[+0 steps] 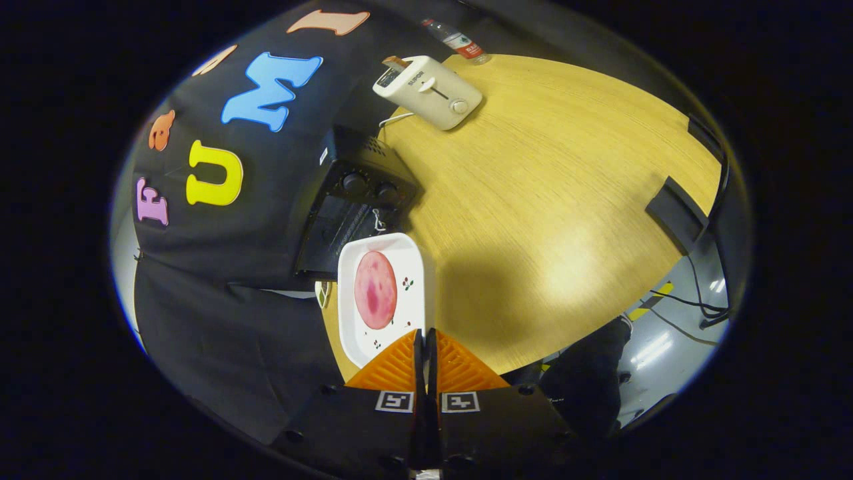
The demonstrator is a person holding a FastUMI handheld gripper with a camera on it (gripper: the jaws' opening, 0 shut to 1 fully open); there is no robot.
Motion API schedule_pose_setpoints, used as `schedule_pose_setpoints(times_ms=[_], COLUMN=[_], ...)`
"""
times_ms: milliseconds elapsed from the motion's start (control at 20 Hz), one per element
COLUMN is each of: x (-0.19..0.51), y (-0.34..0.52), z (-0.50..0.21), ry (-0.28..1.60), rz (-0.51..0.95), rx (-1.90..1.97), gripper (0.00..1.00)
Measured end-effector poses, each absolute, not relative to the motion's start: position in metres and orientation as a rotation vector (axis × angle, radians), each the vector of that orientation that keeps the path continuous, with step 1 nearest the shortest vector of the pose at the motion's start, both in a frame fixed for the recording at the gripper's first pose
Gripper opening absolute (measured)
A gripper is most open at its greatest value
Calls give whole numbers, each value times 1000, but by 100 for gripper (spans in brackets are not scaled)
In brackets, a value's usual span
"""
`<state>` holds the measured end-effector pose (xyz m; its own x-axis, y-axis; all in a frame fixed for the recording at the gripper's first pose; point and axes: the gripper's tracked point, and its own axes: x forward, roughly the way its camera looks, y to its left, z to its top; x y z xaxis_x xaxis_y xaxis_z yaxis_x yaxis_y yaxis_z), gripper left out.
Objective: Open the toaster oven, put the food inside, and close the toaster oven door.
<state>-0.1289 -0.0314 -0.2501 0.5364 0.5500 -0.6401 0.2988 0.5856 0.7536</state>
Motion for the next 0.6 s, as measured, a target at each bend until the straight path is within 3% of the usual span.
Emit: schedule_pose_setpoints(times_ms=[600], x=[-49], y=[78], z=[-264], ry=[1072], rz=[214], rx=[1012], gripper=[1])
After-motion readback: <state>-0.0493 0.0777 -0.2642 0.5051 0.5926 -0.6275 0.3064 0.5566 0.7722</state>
